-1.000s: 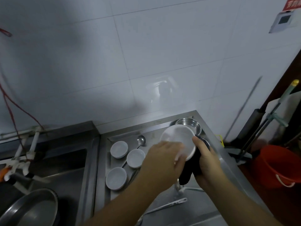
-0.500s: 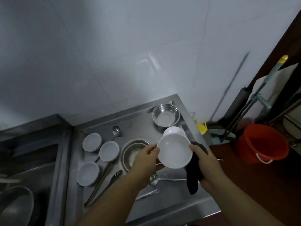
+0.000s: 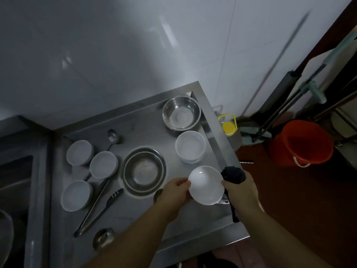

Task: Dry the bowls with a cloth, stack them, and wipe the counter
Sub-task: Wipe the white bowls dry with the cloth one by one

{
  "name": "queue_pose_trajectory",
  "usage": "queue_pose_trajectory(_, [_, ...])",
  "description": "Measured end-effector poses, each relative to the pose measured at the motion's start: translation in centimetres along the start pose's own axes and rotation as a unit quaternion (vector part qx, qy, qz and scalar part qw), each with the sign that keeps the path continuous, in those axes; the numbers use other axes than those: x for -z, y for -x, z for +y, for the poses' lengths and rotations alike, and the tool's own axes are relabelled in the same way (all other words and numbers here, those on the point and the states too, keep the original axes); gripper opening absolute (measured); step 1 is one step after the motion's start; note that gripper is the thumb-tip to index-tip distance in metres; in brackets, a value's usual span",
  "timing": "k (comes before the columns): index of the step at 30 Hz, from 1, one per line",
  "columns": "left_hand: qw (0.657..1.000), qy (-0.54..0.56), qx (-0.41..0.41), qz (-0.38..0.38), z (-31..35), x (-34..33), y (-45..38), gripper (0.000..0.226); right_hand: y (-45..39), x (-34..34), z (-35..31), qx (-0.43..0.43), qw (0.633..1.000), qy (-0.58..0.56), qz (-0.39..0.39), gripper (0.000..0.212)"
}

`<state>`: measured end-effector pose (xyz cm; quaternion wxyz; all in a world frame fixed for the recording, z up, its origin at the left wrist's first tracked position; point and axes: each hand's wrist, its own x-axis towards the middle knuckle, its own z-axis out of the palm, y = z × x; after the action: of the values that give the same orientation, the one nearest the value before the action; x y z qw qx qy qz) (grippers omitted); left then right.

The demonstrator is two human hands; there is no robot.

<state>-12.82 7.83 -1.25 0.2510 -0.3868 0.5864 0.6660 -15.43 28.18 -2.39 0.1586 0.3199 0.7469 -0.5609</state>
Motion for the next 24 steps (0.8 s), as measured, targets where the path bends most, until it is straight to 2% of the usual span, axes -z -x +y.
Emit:
queue_pose_trajectory(5, [0.999, -0.008, 0.032, 0.025, -1.2, -0.6, -4.3, 0.028, -3.2, -1.8, 1.8, -0.038, 0.999, 0.019, 0.01, 0.053])
queue_pose_trajectory(8, [0.998, -0.023, 0.04, 0.044, -1.9, -0.9, -6.6, 0.033, -4.9, -2.6, 2.4, -0.039, 0.998, 0.046, 0.012, 0.05])
queue_pose_trajectory(16, [0.995, -0.049, 0.047, 0.074, -3.3, -0.9, -10.1, 0.031, -6.9, -3.9, 3.5, 0.008, 0.993, 0.12, -0.008, 0.057])
queue_pose_trajectory(24, [0.995, -0.047, 0.066, 0.057, -5.1, 0.1, -9.6, 0.033, -5.6, -3.3, 4.9, 0.038, 0.99, 0.135, -0.031, 0.055])
